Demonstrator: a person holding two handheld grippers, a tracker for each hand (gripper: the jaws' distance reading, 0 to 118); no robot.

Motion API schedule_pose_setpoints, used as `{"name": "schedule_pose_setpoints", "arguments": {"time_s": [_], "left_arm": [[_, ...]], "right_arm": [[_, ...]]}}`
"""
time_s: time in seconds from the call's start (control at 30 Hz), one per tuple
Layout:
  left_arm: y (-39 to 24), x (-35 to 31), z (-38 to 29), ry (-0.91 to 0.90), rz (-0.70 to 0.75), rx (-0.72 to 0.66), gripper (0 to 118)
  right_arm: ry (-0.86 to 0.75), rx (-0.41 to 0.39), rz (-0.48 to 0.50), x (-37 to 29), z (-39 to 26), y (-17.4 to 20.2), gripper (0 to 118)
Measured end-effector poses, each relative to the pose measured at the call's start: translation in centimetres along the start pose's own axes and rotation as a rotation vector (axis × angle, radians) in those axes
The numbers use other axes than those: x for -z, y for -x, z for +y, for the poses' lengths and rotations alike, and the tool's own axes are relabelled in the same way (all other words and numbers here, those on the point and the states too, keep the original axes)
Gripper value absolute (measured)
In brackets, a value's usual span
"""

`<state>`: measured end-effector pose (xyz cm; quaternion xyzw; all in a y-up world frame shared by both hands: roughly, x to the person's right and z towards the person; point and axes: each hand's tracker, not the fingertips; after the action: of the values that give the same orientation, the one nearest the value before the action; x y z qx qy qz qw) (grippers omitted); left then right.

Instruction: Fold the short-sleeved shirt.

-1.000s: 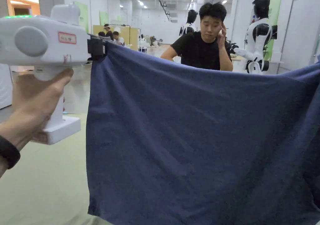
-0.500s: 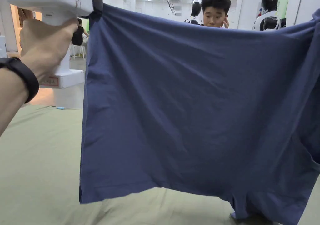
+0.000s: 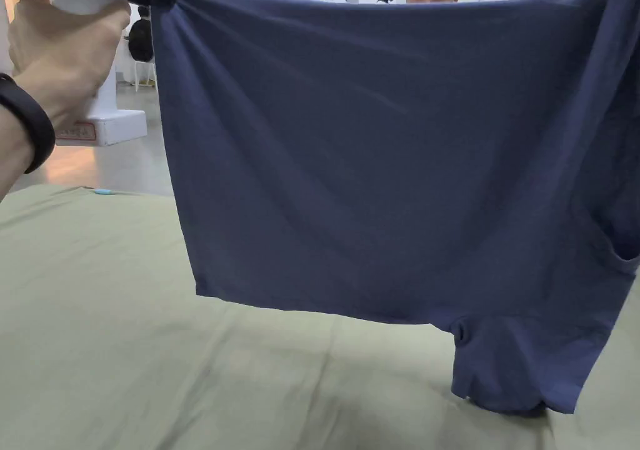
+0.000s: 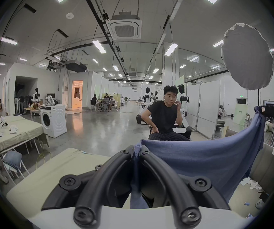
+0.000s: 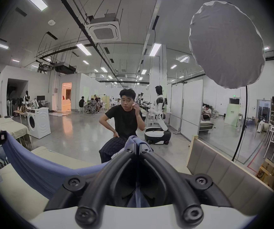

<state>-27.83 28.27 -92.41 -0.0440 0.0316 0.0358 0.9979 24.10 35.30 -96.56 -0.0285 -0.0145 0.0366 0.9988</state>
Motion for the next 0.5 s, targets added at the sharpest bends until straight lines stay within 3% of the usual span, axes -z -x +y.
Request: {"name": "schedule_pose_setpoints", "arguments": {"time_s": [0.17, 0.3, 0.5], "left_arm": [[0.0, 1.1, -4.5, 0.085, -0.010, 0.018, 5], [0.9, -0.2, -7.6, 0.123, -0.039, -0.016, 5], [1.5, -6.7, -11.4, 0.150, -0.086, -0.008, 5]], "right_arm": [[0.094, -0.009, 0.028, 1.1, -5.3, 0.5, 3], [0.140, 0.039, 0.056, 0.3, -9.1, -0.4, 3], [0.171, 0.051, 0.097, -6.3, -13.4, -2.2, 3]]}}
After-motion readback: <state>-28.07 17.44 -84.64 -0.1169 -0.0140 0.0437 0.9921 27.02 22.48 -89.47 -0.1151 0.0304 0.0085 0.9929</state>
